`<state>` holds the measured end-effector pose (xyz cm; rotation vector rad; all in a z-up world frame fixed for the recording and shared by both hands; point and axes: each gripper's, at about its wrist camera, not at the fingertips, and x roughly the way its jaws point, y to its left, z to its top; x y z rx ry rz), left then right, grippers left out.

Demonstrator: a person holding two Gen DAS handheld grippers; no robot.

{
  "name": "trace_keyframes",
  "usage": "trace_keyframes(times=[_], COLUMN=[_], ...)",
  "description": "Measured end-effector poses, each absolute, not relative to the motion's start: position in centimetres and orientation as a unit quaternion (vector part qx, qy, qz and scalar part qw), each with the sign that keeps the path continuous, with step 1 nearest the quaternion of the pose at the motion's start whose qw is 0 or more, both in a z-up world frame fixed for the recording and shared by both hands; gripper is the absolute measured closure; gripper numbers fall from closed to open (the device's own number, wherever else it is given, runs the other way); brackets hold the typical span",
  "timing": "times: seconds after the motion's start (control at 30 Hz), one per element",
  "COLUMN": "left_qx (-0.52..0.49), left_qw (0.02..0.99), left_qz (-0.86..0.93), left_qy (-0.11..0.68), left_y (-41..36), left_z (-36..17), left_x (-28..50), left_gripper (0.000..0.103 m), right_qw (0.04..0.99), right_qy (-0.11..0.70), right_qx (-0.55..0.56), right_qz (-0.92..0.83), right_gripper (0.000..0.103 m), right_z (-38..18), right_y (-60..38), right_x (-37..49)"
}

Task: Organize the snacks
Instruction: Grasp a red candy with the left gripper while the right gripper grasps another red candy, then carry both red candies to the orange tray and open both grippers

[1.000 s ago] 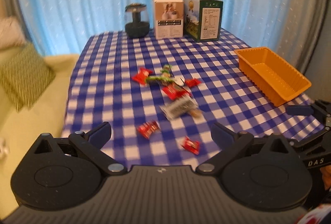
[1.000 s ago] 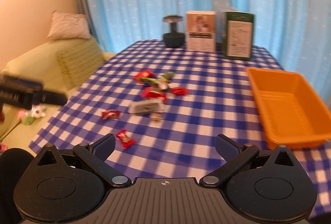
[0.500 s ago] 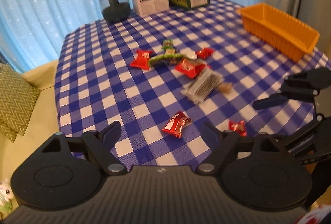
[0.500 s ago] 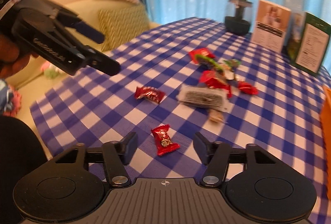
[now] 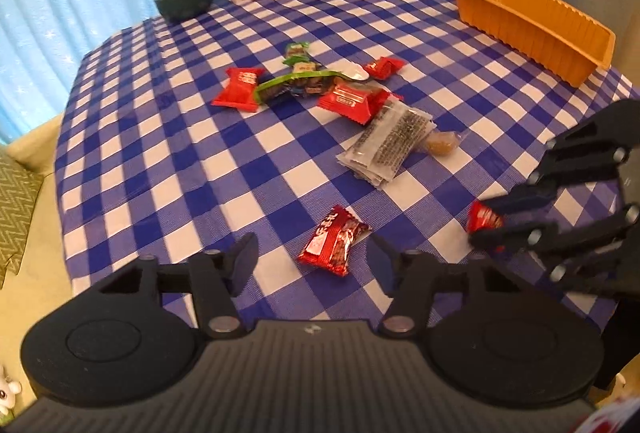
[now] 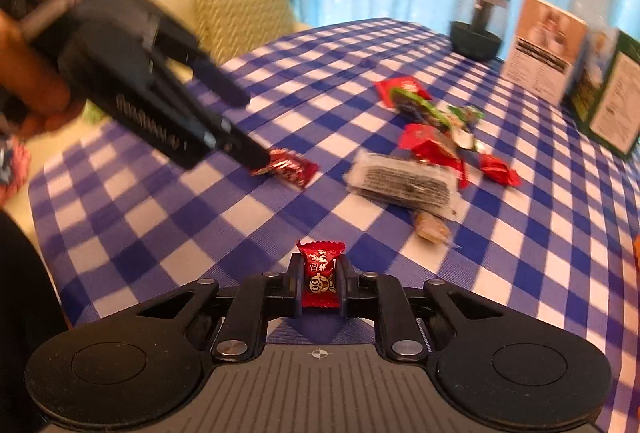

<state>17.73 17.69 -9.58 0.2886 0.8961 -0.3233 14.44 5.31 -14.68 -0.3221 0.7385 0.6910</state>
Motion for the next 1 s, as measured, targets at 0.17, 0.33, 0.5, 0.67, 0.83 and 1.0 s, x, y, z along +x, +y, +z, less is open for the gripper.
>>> trace_keyframes(times=[0.17, 0.33, 0.5, 0.67, 0.83, 1.0], left_qx=[0.162, 0.173, 0.160, 0.158, 0.122, 0.056], left_qw=[0.868, 0.858, 0.852, 0.856, 0.879, 0.903], left_qz=[-0.174, -0.176, -0.171, -0.144, -0.121, -0.135], left_qy=[0.436, 0.451, 0.468, 0.470, 0.445, 0.404], left_y=[16.7, 15.9, 15.7, 14.6, 12.2, 7.2], left_z=[-10.3, -10.9, -11.3, -10.3, -6.9, -3.1], left_x=[18.7, 19.7, 20.3, 19.9, 19.5, 19.7], left_gripper=[0.062, 0.065, 0.080, 0.080, 0.080, 0.080], right_qw=[0.880, 0.889, 0.895, 0.904, 0.919, 0.931], right_qy=[0.356, 0.357, 0.359, 0.352, 0.337, 0.331], right_qx=[-0.117, -0.100, -0.079, -0.060, -0.034, 0.002], right_qz=[0.292, 0.269, 0.253, 0.236, 0.201, 0.153], right_gripper=[0.086, 0.087, 0.086, 0.086, 0.086, 0.086], right_z=[-13.7, -13.1, -12.8, -12.0, -10.0, -7.1], right_y=[2.8, 0.7, -1.1, -3.0, -5.9, -10.1], right_x=[15.6, 16.1, 16.1, 15.7, 15.3, 15.2])
